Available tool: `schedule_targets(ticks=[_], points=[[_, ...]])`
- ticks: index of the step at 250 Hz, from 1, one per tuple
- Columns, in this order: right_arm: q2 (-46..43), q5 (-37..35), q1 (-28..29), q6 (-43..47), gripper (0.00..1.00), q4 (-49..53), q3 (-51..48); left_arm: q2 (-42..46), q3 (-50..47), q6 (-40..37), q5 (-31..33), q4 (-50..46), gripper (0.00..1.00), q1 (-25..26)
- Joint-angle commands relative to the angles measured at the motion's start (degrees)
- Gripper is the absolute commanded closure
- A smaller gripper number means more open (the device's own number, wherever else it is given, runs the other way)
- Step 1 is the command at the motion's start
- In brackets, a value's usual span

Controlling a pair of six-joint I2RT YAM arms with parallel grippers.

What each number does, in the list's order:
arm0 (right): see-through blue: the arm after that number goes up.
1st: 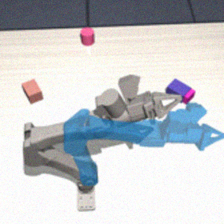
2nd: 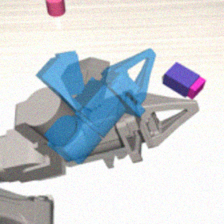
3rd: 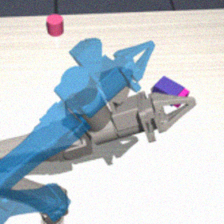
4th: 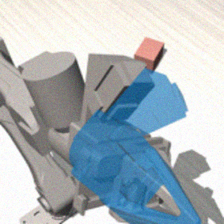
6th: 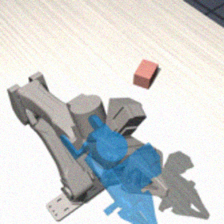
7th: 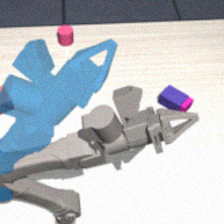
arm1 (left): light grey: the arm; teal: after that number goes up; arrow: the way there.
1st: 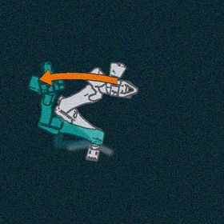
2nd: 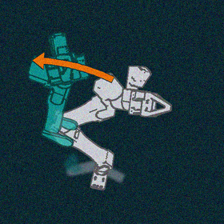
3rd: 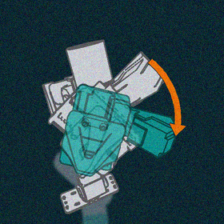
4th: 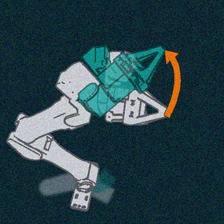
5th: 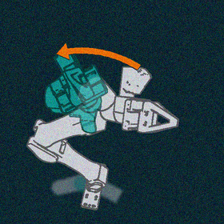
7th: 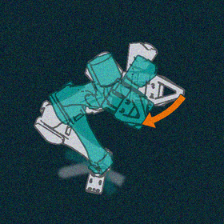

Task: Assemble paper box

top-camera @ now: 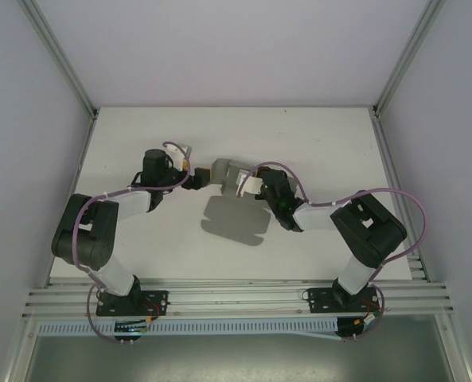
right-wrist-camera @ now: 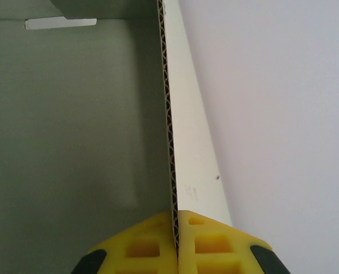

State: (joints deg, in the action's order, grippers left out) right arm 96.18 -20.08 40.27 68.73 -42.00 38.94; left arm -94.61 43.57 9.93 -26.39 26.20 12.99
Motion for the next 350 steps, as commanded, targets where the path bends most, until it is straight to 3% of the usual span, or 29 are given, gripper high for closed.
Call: schedule_targets(ticks=[1, 49, 90, 106, 172, 244, 263, 300, 350], points=[[1.1, 2.1, -1.3, 4.7, 1.00, -4.6, 2.3, -2.4, 5.1, 3.1, 1.2, -3.2, 0.02, -2.2], [2.4, 5.7, -3.7, 7.2, 1.00, -5.6, 4.2, -7.9, 10.0, 2.9, -0.9, -4.2, 0.07, -3.2], [5.6, 8.3, -4.7, 10.3, 1.00, -10.5, 5.4, -14.8, 18.7, -3.7, -18.3, -8.9, 0.19, -2.9], [7.4, 8.3, -4.8, 12.3, 1.00, -11.9, 6.2, -16.3, 19.8, -6.3, -21.8, -9.6, 0.22, -2.0], [9.0, 7.7, -4.9, 11.8, 1.00, -12.3, 6.1, -21.2, 23.6, -13.9, -17.4, -17.4, 0.41, 5.4], [7.2, 7.1, -3.5, 11.5, 1.00, -10.3, 4.5, -21.4, 20.7, -12.6, -14.9, -13.0, 0.42, 6.8], [7.6, 6.2, -2.1, 12.2, 1.00, -11.8, 4.0, -22.1, 21.7, -12.8, -13.5, -12.7, 0.47, 7.4], [8.5, 2.3, 1.1, 12.9, 1.00, -12.5, 3.0, -23.2, 23.2, -13.4, -11.6, -13.6, 0.53, 8.6], [9.2, -3.4, 3.8, 11.2, 1.00, -13.8, 1.6, -22.4, 19.1, -8.8, -12.0, -6.1, 0.58, 9.9]])
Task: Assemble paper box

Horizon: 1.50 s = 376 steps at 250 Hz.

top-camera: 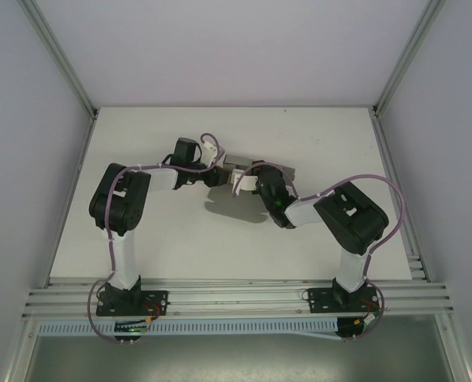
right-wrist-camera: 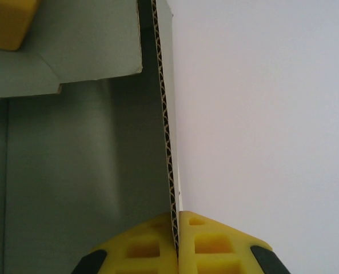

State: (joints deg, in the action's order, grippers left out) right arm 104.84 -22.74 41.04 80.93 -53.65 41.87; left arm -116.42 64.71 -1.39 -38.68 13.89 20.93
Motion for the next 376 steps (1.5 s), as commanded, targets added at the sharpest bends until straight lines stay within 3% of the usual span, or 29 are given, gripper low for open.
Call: schedule_targets(ticks=[1, 53, 70, 118, 173, 193, 210, 249, 270, 291, 301, 327, 353, 376], points=[[0.7, -0.8, 3.1, -1.1, 1.00, -2.2, -1.3, -0.6, -2.1, 2.5, 0.3, 6.3, 0.58, 2.0], [1.6, -2.1, 4.5, -3.8, 1.00, -3.4, -1.0, -0.9, -1.8, 2.0, 11.3, 6.7, 0.63, 5.5], [0.9, -1.8, 4.8, -5.6, 1.00, -2.0, -0.8, -1.9, -0.5, 3.2, 12.1, 6.7, 0.62, 5.6], [-0.6, -2.0, 4.9, -8.3, 1.00, 2.1, -1.2, -3.7, 1.9, 5.3, 16.6, 7.2, 0.77, 6.4], [-2.3, -1.9, 4.4, -12.0, 1.00, 5.8, -1.4, -5.5, 5.3, 5.7, 33.6, 3.6, 0.84, 9.9], [-3.1, -1.2, 4.1, -14.0, 1.00, 7.2, -1.3, -6.2, 6.3, 8.8, 36.7, 1.4, 0.87, 10.2], [-3.9, -0.4, 3.5, -16.1, 1.00, 9.2, -1.0, -6.0, 6.2, 12.3, 39.7, 0.7, 1.00, 10.3], [-4.8, 0.2, 2.6, -17.6, 1.00, 13.2, -0.5, -2.8, 3.9, 20.4, 48.5, -1.4, 1.00, 10.5], [-5.1, 0.4, 2.4, -17.9, 1.00, 13.8, -0.4, -2.8, 5.4, 24.3, 57.6, -7.7, 1.00, 11.0], [-5.4, 0.7, 2.2, -18.8, 1.00, 15.7, -0.1, -3.7, 6.8, 26.1, 62.1, -12.1, 1.00, 11.8], [-5.2, 0.9, 2.0, -19.4, 1.00, 16.2, -0.1, -4.1, 6.9, 26.0, 61.8, -12.8, 1.00, 11.9], [-4.7, 0.9, 2.0, -19.4, 1.00, 16.1, -0.2, -4.3, 4.8, 22.7, 53.9, -7.0, 1.00, 11.9], [-5.0, 1.4, 1.7, -19.6, 1.00, 16.7, -0.3, -4.5, 4.3, 20.1, 47.5, -3.4, 0.91, 11.8], [-5.7, 2.7, 1.4, -20.5, 1.00, 17.7, -0.4, -5.5, 5.1, 18.6, 45.6, -1.7, 0.85, 11.8]])
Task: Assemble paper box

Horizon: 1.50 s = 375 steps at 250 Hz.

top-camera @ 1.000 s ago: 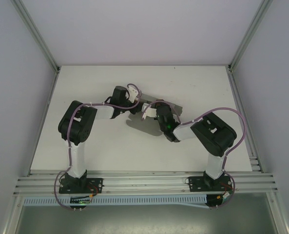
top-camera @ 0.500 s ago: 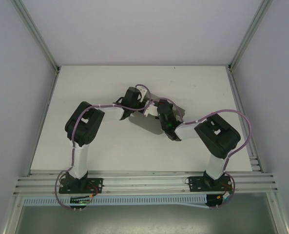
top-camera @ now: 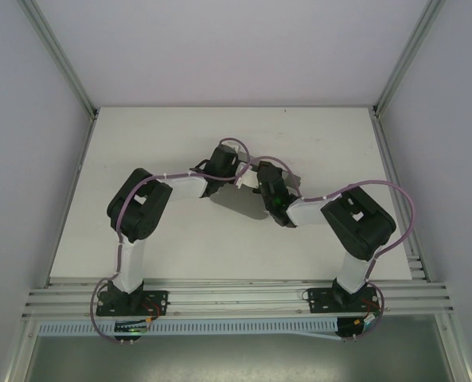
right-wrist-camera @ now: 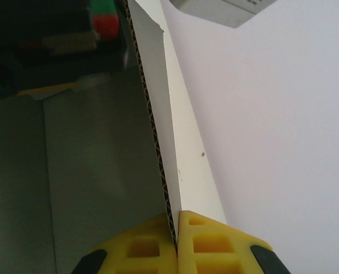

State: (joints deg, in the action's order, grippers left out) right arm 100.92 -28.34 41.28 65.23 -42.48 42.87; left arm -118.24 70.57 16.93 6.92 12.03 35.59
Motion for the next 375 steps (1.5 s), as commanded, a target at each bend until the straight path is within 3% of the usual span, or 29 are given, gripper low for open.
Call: schedule_targets(ticks=[1, 25, 48, 69, 88, 103, 150, 157, 164, 169, 229, 257, 291, 310, 341, 353, 375], points=[[-1.8, 8.4, 1.0, -4.9, 1.00, 6.6, -1.3, -3.7, -0.7, 0.3, 0.0, 0.1, 0.85, -2.8], [-2.3, 9.3, 0.6, -5.4, 1.00, 7.3, -1.3, -4.5, 1.1, -0.6, -1.6, -0.2, 0.79, -2.9], [-2.3, 9.4, 0.5, -5.1, 1.00, 7.4, -1.3, -4.0, 0.3, -0.8, -2.7, 2.4, 0.82, -3.0], [-2.4, 9.9, 0.5, -5.4, 1.00, 7.6, -1.5, -3.6, 0.6, -1.7, -3.6, 3.2, 0.77, -2.9], [-2.4, 10.3, 0.4, -5.6, 1.00, 8.4, -1.4, -3.5, 0.6, -2.0, -3.8, 4.8, 0.88, -2.9], [-2.3, 10.2, 0.3, -5.6, 1.00, 8.8, -1.2, -3.6, 0.9, -2.3, -4.2, 5.7, 0.89, -2.9], [-2.1, 10.9, 0.1, -6.3, 1.00, 10.4, -0.9, -3.9, 3.2, -1.8, -5.4, 5.3, 0.79, -2.9], [-2.1, 10.8, 0.1, -6.3, 1.00, 10.4, -0.9, -3.9, 3.2, -1.4, -5.6, 5.5, 0.82, -2.9], [-2.0, 10.8, 0.0, -6.4, 1.00, 10.5, -0.8, -4.0, 3.3, -1.1, -5.5, 5.5, 0.92, -2.9], [-2.0, 10.8, 0.0, -6.4, 1.00, 10.6, -0.8, -4.2, 3.6, -0.7, -4.8, 5.1, 1.00, -2.9], [-2.6, 9.7, -0.3, -6.4, 1.00, 11.8, -0.9, -4.5, 8.4, 13.6, 13.4, -14.1, 1.00, -2.9], [-2.4, 8.7, -0.5, -6.2, 1.00, 11.4, -1.3, -5.6, 12.0, 20.0, 22.8, -28.3, 1.00, -2.8], [-2.2, 8.5, -1.0, -6.4, 1.00, 11.2, -1.1, -3.9, 8.4, 18.2, 24.4, -26.3, 1.00, -2.8], [-2.0, 8.5, -1.2, -6.8, 1.00, 11.1, -0.8, -2.5, 7.0, 15.7, 21.0, -23.3, 1.00, -2.8], [-1.5, 6.7, -1.6, -8.0, 0.97, 8.2, 0.3, 3.2, -2.0, 6.7, 5.2, -4.2, 1.00, -2.8], [-1.9, 5.7, -1.5, -9.2, 0.89, 7.0, 1.3, 4.3, -3.5, 4.6, 2.3, -0.4, 1.00, -2.8], [-4.6, 7.1, -1.9, -12.4, 0.69, 8.6, 2.4, 4.7, -2.4, 4.3, 0.7, -2.1, 1.00, -2.8]])
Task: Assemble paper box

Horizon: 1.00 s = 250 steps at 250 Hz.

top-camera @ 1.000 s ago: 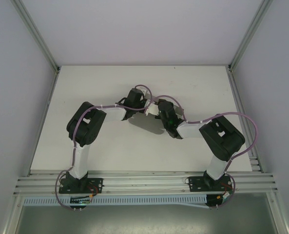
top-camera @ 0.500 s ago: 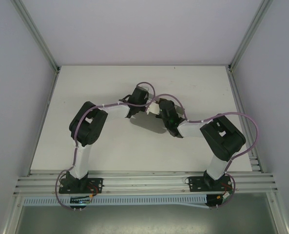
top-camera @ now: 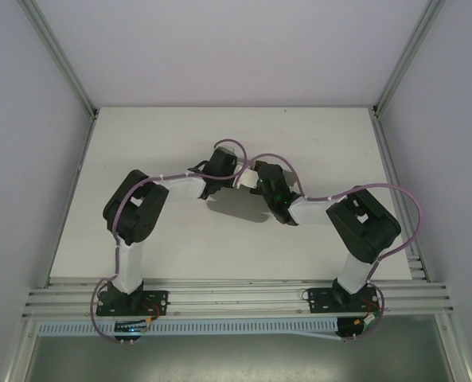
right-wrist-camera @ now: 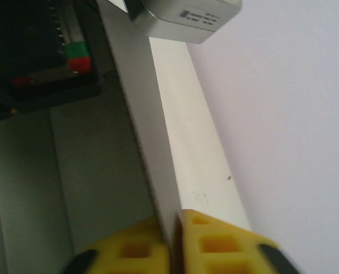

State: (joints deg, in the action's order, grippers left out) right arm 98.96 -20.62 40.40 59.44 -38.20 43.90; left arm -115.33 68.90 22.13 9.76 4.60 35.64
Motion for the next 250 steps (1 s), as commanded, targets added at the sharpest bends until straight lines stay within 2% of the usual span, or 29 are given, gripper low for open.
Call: schedule_targets(ticks=[1, 11, 24, 57, 68, 72, 76, 98, 124, 132, 166, 250], points=[[-2.9, -0.4, -1.1, -6.8, 0.69, 4.5, 1.4, 1.8, -0.7, -0.9, -2.1, 5.1, 1.00, -2.9], [-4.8, 0.7, -1.2, -8.4, 0.65, 5.8, 1.4, 2.2, -0.5, -0.7, -2.3, 4.4, 1.00, -2.9], [-7.7, 2.1, -1.6, -10.3, 0.55, 7.8, 0.9, 2.9, -1.3, 0.1, -2.8, 4.7, 1.00, -3.0], [-17.4, 5.3, -1.8, -14.8, 0.50, 15.7, -1.8, 5.7, -4.0, 1.3, -2.2, 6.6, 1.00, -2.9], [-21.2, 6.6, -2.1, -17.4, 0.42, 17.7, -3.1, 6.4, -4.4, 1.7, -2.4, 6.6, 1.00, -2.9], [-22.6, 7.2, -2.3, -18.5, 0.32, 18.3, -3.5, 6.6, -4.5, 1.8, -2.5, 6.4, 1.00, -2.9], [-23.8, 7.8, -2.5, -19.5, 0.27, 18.7, -4.0, 6.7, -4.4, 1.8, -2.5, 6.3, 1.00, -2.9], [-29.3, 10.0, -5.1, -26.0, 0.21, 17.8, -5.8, 8.0, -4.9, 1.9, -3.1, 5.7, 1.00, -2.9], [-30.8, 10.2, -7.9, -31.7, 0.18, 19.9, -3.0, 9.8, -6.9, 1.6, -5.5, 8.4, 1.00, -2.9], [-30.2, 9.9, -10.0, -32.8, 0.18, 21.3, -1.5, 10.2, -7.3, 1.4, -6.4, 8.8, 1.00, -2.9], [-26.5, 10.1, -12.9, -36.5, 0.17, 24.8, 4.0, 10.5, -7.2, 1.6, -7.9, 8.0, 1.00, -2.9], [-18.8, 12.7, -13.8, -40.6, 0.17, 26.3, 4.1, 11.6, -8.1, 4.7, -13.1, 10.9, 1.00, -2.9]])
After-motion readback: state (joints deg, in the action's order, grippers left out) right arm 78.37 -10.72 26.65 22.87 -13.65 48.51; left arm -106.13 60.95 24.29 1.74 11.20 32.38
